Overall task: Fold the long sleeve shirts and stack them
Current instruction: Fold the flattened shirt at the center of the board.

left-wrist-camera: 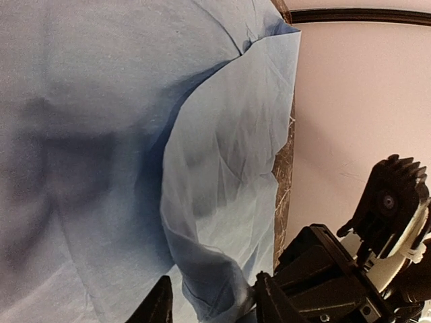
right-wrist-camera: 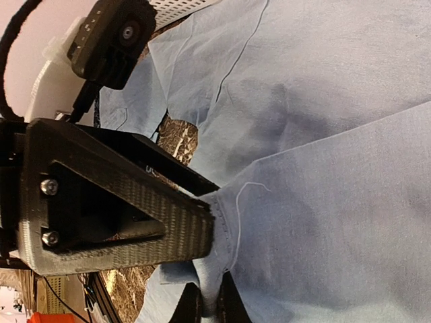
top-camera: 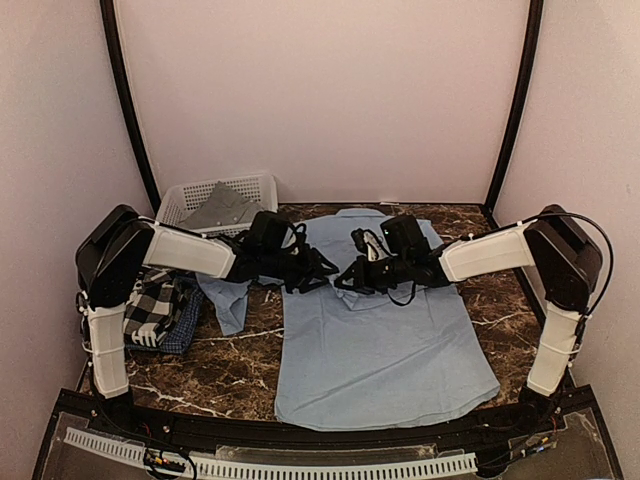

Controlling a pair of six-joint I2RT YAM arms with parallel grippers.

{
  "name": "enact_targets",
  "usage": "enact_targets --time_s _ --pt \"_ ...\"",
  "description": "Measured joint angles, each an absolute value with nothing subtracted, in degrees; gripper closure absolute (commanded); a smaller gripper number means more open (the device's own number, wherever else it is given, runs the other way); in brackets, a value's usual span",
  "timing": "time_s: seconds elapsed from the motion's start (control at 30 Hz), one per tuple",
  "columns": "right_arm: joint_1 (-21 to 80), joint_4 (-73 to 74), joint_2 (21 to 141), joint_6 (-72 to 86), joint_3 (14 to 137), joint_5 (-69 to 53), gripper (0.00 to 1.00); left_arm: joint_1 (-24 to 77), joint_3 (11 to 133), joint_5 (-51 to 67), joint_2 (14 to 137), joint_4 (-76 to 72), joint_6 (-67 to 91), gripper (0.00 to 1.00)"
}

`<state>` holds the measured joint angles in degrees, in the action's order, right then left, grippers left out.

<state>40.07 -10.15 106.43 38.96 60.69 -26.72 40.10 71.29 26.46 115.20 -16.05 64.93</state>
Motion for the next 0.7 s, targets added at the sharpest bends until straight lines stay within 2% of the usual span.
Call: enact_targets --time_s 0.07,0.13,0.17,0.23,0.33,0.43,0.57,0.7 --pt "40.14 -10.00 106.43 38.83 60.69 -26.55 0.94 40.32 72.10 26.48 116.03 -14.87 64.64 0.66" --pt "40.23 -9.65 106.56 38.65 60.69 -26.09 0.92 40.49 73.01 26.57 116.57 -13.85 64.31 0.78" --pt "40.29 -9.50 106.65 38.59 60.69 -25.89 0.88 40.53 73.28 26.55 116.62 -13.47 64.07 0.88" --pt "40.45 -9.26 106.74 38.17 60.71 -25.65 0.76 40.66 73.80 26.61 116.62 -13.04 64.14 0.98" --pt "40.60 -8.69 106.72 37.74 60.75 -24.67 0.57 40.80 74.72 26.55 116.68 -12.27 63.16 1.00" --pt "40.69 -6.94 106.15 37.39 60.71 -22.50 0.44 40.77 76.18 26.30 116.75 -10.15 61.84 1.00" --pt "40.69 -2.83 101.95 36.36 59.11 -17.56 0.34 40.71 78.91 25.43 116.79 -7.25 59.55 1.00" --pt "40.45 1.34 93.41 36.47 53.60 -12.01 0.32 39.90 80.51 24.56 116.79 -5.43 57.04 1.00"
